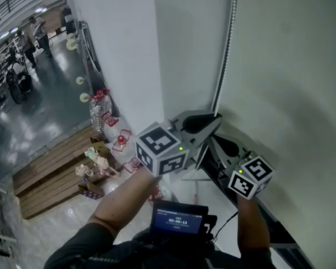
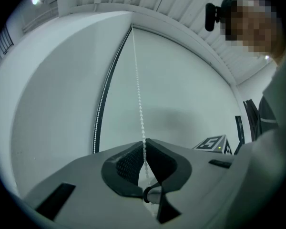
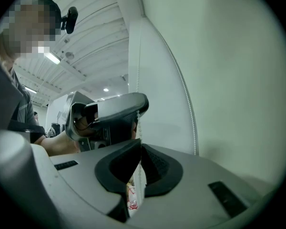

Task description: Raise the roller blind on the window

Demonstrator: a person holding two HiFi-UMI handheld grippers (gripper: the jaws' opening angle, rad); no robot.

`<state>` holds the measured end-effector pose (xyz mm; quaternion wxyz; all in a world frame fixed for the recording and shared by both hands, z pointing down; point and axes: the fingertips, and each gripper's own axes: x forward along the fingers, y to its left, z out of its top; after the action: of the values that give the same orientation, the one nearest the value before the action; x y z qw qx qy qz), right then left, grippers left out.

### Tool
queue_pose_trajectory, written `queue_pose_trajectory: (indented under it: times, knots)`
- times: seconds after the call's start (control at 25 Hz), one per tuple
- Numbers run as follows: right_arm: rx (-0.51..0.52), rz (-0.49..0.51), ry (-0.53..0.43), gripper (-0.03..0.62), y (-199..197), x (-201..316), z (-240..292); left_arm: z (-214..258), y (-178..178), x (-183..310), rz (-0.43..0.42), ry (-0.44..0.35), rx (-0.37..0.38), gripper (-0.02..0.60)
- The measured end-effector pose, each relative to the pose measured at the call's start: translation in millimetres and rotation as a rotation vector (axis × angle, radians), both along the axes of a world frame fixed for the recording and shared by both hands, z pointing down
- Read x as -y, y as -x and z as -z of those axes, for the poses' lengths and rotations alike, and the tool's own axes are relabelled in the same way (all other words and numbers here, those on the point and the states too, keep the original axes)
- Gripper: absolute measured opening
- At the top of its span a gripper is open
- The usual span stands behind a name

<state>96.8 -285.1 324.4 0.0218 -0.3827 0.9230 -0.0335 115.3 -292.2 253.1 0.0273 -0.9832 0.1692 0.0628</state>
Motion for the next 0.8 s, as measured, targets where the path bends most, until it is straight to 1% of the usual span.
queue_pose_trajectory:
  times: [0.16, 0.32, 0.4, 0.48, 0.64, 0.8]
  knots:
    - [0.003, -0.003, 0.006, 0.009, 5.4, 1.7, -7.6, -5.3, 1.3, -1.5, 0.010, -0.022, 0.031, 0.014]
    - [0.003, -0.001, 0.029, 0.009, 6.7, 4.5, -16.2, -14.6, 3.3, -0.2, 0.017, 0.000, 0.033, 0.013]
    - [-0.004, -0.003, 0.044, 0.009, 6.1, 3.9, -21.8, -20.8, 3.6, 0.5, 0.028, 0.003, 0.051, 0.014]
    - [-0.011, -0.011, 0.069, 0.009, 5.5, 6.1, -33.7, -32.9, 4.2, 4.2, 0.038, 0.016, 0.068, 0.014]
    - [-0.016, -0.037, 0.150, 0.009, 4.5, 11.6, -67.6, -71.1, 4.9, 11.6, 0.055, 0.058, 0.116, 0.014]
    - [-0.013, -0.045, 0.195, 0.009, 6.1, 10.3, -87.3, -91.9, 7.8, 14.0, 0.062, 0.081, 0.126, 0.014]
